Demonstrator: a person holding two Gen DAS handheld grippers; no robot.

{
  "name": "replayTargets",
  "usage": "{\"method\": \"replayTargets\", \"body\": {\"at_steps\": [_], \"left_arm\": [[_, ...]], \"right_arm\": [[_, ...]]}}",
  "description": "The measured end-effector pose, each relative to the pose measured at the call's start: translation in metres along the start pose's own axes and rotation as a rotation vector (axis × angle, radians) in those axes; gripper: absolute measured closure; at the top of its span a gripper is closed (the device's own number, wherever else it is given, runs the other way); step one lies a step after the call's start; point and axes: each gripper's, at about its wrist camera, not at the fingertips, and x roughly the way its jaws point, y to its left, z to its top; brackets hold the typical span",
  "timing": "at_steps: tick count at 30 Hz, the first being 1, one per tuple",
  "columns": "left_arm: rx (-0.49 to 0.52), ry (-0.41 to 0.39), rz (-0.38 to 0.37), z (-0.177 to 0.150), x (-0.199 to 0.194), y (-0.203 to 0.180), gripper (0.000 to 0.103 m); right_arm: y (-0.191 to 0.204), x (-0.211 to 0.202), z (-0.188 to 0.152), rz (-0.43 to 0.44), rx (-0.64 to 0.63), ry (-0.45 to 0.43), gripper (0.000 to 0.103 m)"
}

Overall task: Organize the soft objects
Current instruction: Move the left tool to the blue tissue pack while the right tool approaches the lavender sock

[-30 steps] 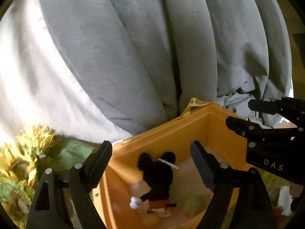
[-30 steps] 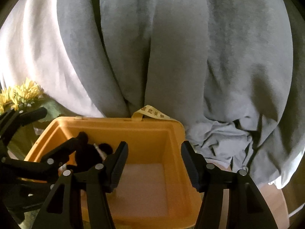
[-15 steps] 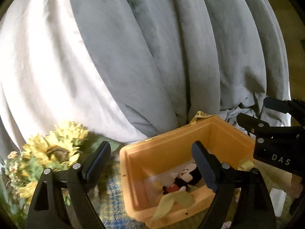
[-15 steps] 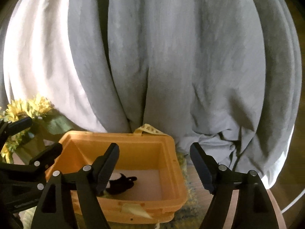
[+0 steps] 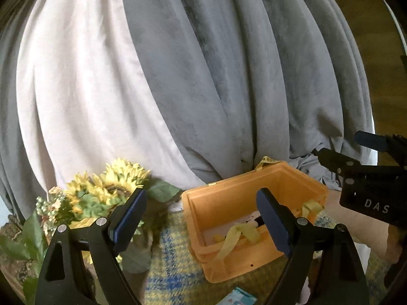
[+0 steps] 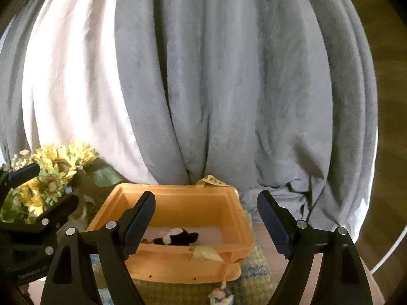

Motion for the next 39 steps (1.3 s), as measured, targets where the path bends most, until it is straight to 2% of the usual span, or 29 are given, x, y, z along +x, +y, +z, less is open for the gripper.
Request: {"method": "replayTargets", "body": {"at_steps": [10, 22, 32, 39], "left_arm": [[0.001, -0.01, 0.006, -0.018, -0.037, 0.009, 0.014], [0.042, 0.05, -0.023, -0.054, -0.058, 0.012, 0.013], [0.068, 0.105, -0.088, -0.085, -0.053, 0.015, 0.013], [0.11, 0.15, -0.134, -0.106, -0.04, 0.013, 0.012]], "right_arm": [[0.017, -0.043, -0.018, -0.006, -0.013, -0.031, 0.018], [0.027, -0.066, -0.052, -0.009, 0.014, 0.022, 0.018], [0.039, -0.071, -0.081, -0.032, 0.026, 0.057, 0.018], [0.048, -0.063, -0.105, -0.04, 0.028, 0.127, 0.018]]}}
